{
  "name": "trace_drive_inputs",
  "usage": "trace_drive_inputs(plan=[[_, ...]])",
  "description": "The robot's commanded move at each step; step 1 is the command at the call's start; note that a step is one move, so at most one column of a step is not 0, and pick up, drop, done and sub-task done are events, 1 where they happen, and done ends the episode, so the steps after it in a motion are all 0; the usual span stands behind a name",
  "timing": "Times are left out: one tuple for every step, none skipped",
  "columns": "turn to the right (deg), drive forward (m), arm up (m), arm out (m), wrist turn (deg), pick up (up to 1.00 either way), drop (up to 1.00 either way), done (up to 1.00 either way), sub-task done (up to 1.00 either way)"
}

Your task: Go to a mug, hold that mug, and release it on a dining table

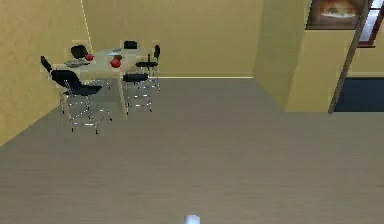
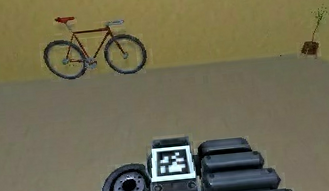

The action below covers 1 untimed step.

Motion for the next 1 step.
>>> trace_drive_inputs(plan=[[0.0,1.00,0.00,0.00,0.0,0.00,0.00,0.00,0.00]])
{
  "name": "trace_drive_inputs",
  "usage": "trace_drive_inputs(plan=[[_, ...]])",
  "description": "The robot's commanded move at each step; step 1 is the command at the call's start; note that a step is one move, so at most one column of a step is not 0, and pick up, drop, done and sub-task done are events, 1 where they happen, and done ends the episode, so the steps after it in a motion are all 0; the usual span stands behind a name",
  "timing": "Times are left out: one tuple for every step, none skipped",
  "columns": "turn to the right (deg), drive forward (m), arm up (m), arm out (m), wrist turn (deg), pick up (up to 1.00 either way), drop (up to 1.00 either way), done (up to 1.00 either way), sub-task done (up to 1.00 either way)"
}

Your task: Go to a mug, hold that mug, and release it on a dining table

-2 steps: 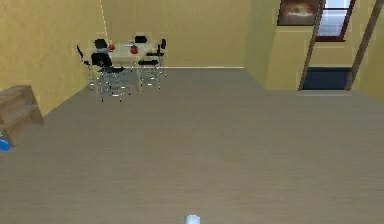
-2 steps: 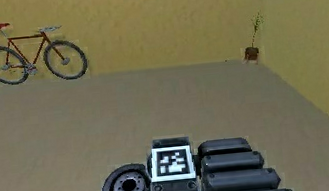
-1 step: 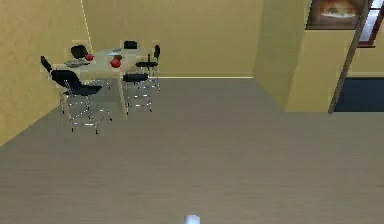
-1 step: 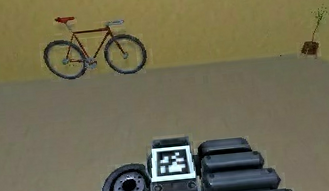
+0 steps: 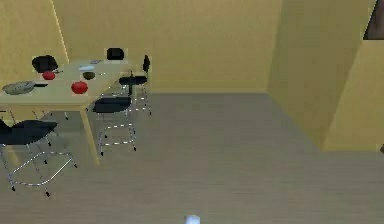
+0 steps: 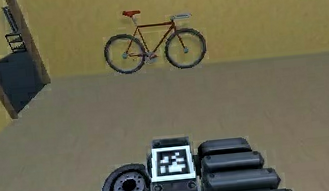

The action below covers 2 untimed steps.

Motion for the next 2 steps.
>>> trace_drive_inputs(plan=[[0.0,1.00,0.00,0.00,0.0,0.00,0.00,0.00,0.00],[3.0,0.00,0.00,0.00,0.0,0.00,0.00,0.00,0.00]])
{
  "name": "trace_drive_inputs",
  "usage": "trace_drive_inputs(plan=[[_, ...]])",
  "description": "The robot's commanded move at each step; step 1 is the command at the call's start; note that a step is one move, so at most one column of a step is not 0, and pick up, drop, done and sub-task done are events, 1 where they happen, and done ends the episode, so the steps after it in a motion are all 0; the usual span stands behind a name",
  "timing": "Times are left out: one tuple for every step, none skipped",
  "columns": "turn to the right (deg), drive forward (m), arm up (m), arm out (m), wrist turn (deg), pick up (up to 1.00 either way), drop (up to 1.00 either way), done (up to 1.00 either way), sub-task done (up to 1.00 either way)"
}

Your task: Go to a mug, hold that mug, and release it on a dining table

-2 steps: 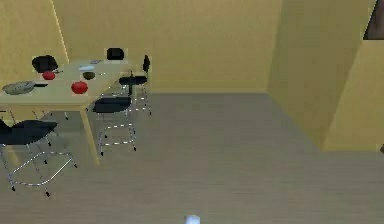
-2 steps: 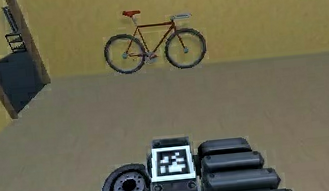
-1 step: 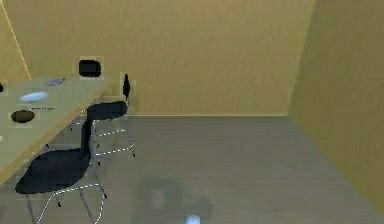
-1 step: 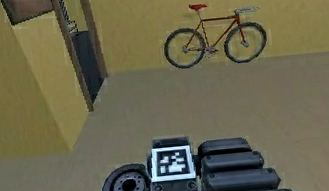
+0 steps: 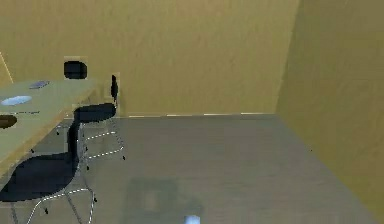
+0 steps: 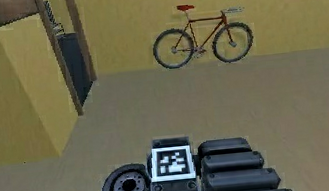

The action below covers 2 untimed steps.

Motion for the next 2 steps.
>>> trace_drive_inputs(plan=[[0.0,0.65,0.00,0.00,0.0,0.00,0.00,0.00,0.00],[0.0,0.85,0.00,0.00,0.0,0.00,0.00,0.00,0.00]])
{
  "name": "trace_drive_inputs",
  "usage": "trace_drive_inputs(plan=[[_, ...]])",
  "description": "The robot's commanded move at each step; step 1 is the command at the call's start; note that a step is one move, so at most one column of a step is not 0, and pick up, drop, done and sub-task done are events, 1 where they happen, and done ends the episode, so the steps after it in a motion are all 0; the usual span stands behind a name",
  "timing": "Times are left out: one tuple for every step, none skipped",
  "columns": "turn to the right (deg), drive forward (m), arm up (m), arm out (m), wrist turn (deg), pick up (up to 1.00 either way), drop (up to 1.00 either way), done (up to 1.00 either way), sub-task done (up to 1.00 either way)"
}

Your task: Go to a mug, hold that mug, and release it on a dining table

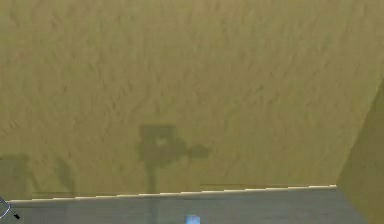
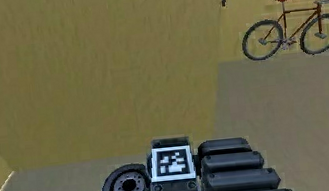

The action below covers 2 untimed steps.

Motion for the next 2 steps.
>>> trace_drive_inputs(plan=[[-45.0,0.00,0.00,0.00,0.0,0.00,0.00,0.00,0.00],[-30.0,0.00,0.00,0.00,0.0,0.00,0.00,0.00,0.00]])
